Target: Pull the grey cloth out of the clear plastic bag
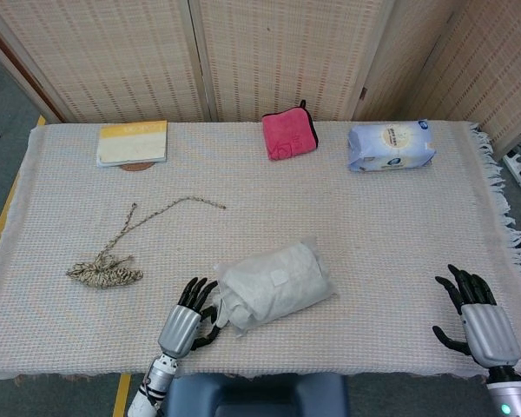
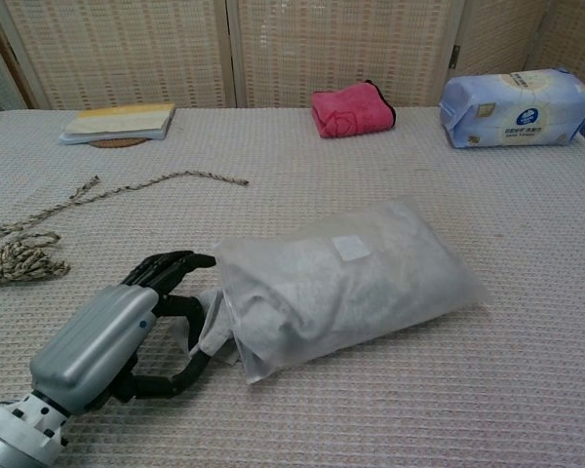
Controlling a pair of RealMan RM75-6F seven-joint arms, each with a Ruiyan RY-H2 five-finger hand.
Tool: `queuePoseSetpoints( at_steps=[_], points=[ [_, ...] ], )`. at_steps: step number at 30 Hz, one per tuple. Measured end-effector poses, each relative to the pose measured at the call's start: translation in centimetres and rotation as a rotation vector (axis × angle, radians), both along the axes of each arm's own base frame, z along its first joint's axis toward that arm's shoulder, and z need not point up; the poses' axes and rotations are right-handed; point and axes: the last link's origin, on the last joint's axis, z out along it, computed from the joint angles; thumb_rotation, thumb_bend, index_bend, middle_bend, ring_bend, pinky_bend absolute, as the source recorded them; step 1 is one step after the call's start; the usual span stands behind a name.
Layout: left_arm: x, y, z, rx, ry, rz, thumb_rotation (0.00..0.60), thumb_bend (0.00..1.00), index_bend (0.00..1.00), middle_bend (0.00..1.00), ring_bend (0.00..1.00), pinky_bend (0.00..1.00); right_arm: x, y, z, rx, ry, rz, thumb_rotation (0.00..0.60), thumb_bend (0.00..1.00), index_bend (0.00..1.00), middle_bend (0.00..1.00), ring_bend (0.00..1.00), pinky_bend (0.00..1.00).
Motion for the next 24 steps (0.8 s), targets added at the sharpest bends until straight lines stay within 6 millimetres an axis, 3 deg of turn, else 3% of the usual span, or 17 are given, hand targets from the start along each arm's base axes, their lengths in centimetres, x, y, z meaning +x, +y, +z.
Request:
queuePoseSetpoints(
  at_steps=[11,24],
  points=[
    [0.1,-0.8,1.3,0.018,-0.026,-0.03,0.599,0.6,0.79,0.15,0.0,0.0,0.2,0.1,-0.4,0.008,0.005,0.016,0.6,0.21,0.13,0.0,0.0,0.0],
    [0.4,-1.2,1.8,0.016,-0.023,-0.047,0.6,0.6,0.8,0.15,0.0,0.0,0.4,-0.5,-3.3,0.069,0.008,0.063,0.6,0.21,0.16,0.0,0.0,0.0]
  ],
)
